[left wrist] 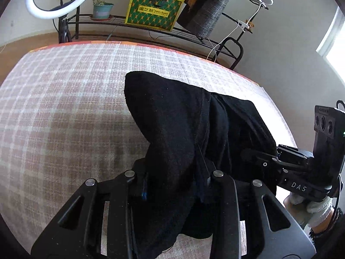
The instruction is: Fold large clothes
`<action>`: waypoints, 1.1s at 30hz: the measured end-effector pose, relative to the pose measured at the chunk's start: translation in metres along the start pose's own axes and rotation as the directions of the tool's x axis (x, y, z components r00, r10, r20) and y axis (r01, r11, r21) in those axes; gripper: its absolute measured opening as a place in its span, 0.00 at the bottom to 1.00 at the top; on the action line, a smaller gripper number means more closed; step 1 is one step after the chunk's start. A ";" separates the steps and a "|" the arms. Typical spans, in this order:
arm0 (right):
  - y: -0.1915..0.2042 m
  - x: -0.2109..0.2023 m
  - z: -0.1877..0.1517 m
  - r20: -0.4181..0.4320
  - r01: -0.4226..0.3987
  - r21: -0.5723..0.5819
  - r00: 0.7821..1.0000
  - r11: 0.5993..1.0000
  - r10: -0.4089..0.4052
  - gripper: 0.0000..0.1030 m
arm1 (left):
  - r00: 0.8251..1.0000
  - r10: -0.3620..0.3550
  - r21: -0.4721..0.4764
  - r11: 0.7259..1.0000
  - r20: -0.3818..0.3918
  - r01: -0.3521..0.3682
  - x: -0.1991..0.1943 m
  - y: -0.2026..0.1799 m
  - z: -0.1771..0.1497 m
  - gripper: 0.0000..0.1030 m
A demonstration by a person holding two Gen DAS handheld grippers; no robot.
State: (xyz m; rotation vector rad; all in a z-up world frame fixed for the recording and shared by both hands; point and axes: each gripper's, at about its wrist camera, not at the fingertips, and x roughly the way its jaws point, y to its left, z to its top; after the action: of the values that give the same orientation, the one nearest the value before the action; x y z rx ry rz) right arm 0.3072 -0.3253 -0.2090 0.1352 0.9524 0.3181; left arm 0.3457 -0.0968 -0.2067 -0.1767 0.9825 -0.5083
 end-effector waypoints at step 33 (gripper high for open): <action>-0.194 -0.112 0.030 0.150 0.317 0.025 0.936 0.948 -0.317 0.19 | 0.978 -0.206 0.236 0.952 0.022 0.195 0.138 -0.267 0.083 0.30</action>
State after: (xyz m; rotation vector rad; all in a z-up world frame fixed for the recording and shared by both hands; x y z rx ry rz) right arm 0.3115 -0.5443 -0.1537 0.0043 0.8066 0.0078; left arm 0.3882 -0.4034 -0.1663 -0.0779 0.8560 -0.7985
